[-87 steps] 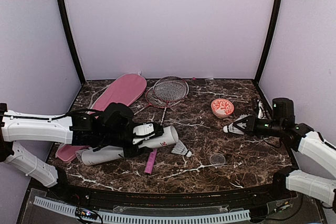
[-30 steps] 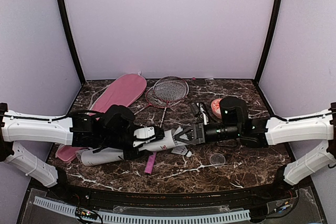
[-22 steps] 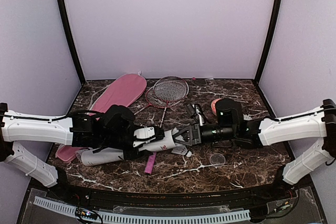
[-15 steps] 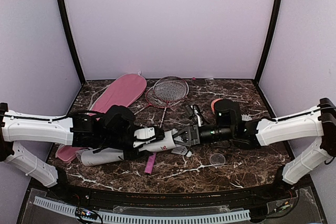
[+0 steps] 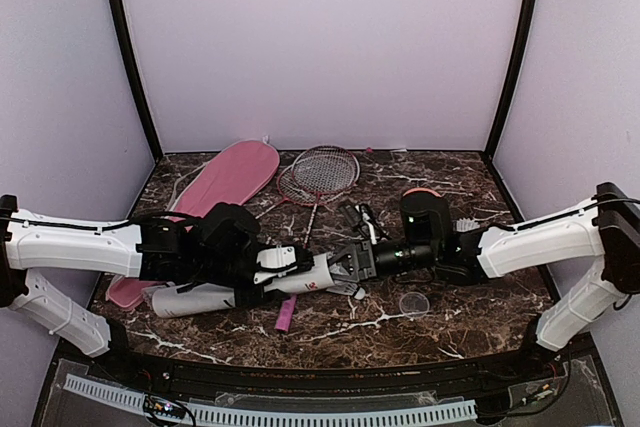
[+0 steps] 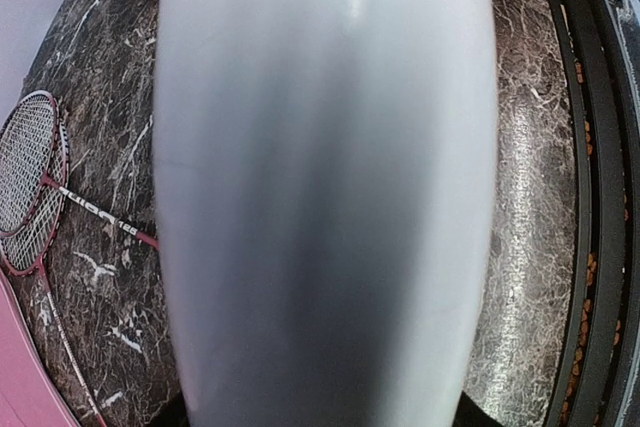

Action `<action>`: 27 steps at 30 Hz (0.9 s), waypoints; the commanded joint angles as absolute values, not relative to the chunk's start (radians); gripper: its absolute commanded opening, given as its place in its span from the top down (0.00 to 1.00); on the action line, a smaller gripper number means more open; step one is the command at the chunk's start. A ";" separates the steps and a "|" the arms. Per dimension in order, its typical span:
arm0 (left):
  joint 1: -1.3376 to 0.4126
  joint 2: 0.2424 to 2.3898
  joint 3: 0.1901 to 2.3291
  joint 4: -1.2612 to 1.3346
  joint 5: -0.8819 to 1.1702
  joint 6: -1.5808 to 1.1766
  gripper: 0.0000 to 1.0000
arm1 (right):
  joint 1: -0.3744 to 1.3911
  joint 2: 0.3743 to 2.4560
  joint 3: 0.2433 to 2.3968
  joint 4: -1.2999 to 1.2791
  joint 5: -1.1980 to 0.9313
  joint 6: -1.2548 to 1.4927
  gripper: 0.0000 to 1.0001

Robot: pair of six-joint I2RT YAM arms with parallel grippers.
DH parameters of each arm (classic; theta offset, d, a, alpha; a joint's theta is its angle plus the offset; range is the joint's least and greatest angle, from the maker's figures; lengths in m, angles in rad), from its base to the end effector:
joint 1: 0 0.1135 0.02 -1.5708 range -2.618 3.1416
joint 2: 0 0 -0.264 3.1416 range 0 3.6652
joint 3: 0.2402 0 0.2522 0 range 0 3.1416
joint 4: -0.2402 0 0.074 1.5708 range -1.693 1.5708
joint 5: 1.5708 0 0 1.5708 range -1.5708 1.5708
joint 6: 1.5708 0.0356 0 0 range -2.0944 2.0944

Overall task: Pack up the badminton gear
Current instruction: Place the shuttlecock in the shuttle tube.

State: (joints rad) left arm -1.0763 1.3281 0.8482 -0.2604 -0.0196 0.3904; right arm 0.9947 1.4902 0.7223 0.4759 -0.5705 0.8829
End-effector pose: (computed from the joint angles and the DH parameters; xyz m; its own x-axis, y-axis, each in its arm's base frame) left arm 0.1347 -0.2483 0.2360 0.0363 0.7345 -0.6777 0.9293 0.2246 0.2932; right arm 0.1561 0.2756 0.2197 -0.8625 -0.1341 -0.4879 -0.5058 0.2022 0.8386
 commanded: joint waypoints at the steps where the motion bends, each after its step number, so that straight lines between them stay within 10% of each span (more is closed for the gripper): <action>1: -1.077 1.325 0.862 -0.233 -0.011 0.376 0.44 | 1.016 1.514 0.744 0.527 -0.629 0.899 1.00; 27: -1.078 1.319 0.862 -0.235 -0.010 0.376 0.44 | 1.017 1.414 0.698 0.423 -0.492 0.866 0.82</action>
